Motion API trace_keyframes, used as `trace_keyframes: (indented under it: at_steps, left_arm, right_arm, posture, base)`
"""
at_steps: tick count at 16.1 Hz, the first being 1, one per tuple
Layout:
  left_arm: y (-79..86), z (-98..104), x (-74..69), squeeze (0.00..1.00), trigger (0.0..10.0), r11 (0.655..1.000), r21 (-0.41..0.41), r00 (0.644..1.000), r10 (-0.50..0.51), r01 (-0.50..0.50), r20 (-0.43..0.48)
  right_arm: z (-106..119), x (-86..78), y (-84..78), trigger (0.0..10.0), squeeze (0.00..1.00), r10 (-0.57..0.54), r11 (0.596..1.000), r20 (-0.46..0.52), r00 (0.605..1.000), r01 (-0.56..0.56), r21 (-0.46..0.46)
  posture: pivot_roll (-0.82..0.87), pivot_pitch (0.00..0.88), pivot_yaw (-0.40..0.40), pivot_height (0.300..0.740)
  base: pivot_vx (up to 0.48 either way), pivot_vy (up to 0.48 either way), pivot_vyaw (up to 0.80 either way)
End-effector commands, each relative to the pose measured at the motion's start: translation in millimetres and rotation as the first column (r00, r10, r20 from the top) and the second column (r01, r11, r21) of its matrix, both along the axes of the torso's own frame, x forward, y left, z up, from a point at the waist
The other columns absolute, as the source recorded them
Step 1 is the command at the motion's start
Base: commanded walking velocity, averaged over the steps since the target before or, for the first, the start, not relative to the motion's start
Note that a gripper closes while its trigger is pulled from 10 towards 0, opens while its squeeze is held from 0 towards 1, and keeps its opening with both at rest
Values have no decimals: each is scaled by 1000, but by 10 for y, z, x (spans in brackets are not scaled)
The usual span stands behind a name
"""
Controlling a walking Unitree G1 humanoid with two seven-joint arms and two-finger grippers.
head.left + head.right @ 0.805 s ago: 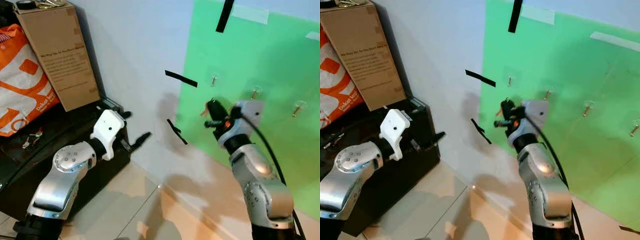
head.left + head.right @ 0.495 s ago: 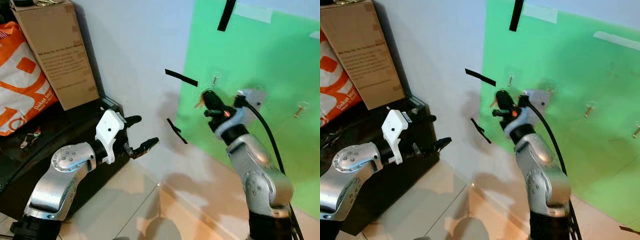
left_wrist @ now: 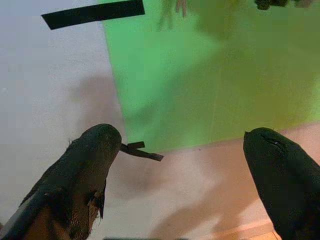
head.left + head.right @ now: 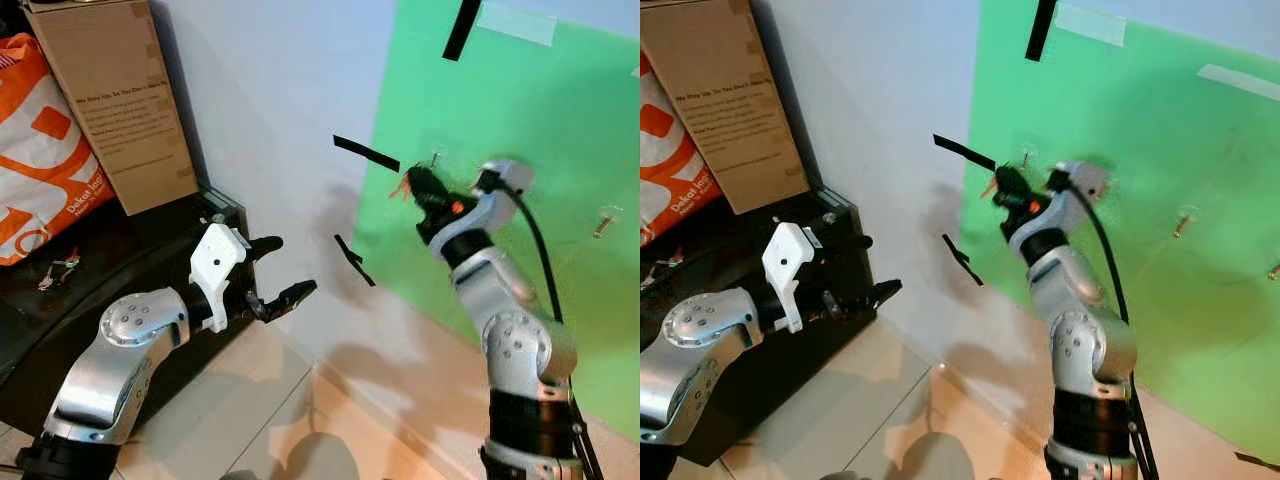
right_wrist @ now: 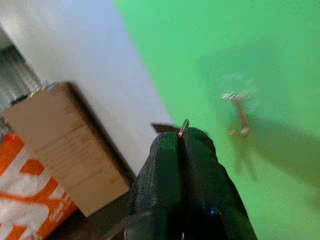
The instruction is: Hang keys on a hook
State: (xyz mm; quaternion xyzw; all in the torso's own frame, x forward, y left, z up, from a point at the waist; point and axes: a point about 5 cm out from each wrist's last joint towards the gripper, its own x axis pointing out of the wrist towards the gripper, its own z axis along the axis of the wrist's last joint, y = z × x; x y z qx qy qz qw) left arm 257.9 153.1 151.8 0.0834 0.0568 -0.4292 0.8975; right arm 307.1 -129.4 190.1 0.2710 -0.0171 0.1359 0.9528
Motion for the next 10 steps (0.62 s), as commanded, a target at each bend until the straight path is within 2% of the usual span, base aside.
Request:
trace_keyframes:
  at_steps: [1,4,10]
  left_arm:
    - [4,60,-8,0,10000,1000,1,1000,-8,8,20]
    - [1,63,-7,0,10000,1000,3,1000,-14,14,18]
    - [-2,61,-5,0,10000,1000,3,1000,-20,20,12]
  right_arm:
    - [-33,36,-42,10000,0,-28,999,-39,999,29,36]
    - [-86,85,-114,10000,0,-69,993,-92,993,77,92]
    - [-256,114,-138,10000,0,-88,986,-210,974,115,121]
  posture:
    - [61,0,-48,740]
    - [54,0,-39,740]
    - [53,0,-39,740]
  base:
    - [0,0,0]
    - [0,0,0]
    - [0,0,0]
